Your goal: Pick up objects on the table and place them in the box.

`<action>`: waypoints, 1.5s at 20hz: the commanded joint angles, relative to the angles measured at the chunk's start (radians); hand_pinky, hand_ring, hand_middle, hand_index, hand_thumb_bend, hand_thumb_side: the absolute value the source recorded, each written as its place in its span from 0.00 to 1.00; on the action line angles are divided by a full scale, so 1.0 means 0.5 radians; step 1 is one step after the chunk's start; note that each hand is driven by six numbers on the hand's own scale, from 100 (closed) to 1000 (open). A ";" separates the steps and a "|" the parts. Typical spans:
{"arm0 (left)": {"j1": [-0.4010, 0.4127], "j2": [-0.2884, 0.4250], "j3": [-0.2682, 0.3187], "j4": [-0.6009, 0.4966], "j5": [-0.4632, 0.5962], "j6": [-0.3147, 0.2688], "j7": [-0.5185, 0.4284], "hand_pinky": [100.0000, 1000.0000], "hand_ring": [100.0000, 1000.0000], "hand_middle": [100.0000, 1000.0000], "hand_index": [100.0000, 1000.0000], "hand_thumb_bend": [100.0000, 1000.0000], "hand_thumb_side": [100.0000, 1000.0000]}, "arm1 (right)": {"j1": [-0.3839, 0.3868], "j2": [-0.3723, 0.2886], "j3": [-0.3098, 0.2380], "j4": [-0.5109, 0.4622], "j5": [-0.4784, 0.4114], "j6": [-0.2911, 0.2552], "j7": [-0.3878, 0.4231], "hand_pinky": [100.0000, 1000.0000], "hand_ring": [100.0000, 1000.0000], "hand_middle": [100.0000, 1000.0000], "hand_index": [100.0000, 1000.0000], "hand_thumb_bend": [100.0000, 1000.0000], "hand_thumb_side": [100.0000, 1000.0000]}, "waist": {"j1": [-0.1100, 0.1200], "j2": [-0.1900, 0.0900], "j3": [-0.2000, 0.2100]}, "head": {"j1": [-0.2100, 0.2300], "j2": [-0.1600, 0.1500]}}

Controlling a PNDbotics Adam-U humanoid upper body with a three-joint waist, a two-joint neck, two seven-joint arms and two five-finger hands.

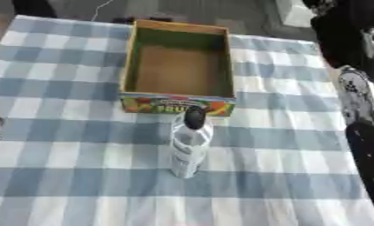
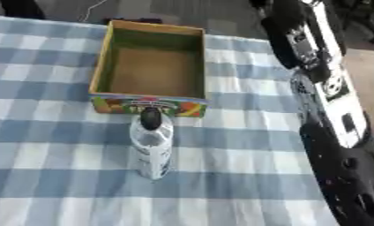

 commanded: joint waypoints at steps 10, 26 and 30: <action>-0.022 0.027 0.014 -0.034 0.014 -0.073 0.065 0.44 0.54 0.61 0.71 0.00 0.80 | 0.027 0.304 0.028 0.221 0.314 0.191 0.334 0.88 0.91 1.00 1.00 0.13 0.62 | 0.022 -0.033 0.006 | -0.031 -0.001; -0.001 0.040 0.014 -0.034 0.023 -0.069 0.055 0.44 0.54 0.61 0.71 0.00 0.80 | 0.019 -0.004 0.116 0.445 -0.322 0.380 0.794 0.93 0.94 1.00 1.00 0.14 0.63 | 0.014 -0.062 0.001 | 0.049 -0.001; 0.002 0.043 0.014 -0.034 0.022 -0.069 0.055 0.44 0.54 0.61 0.71 0.00 0.80 | 0.031 -0.081 0.124 0.419 -0.319 0.336 0.795 0.92 0.93 1.00 1.00 0.16 0.60 | 0.013 -0.065 0.000 | 0.055 -0.001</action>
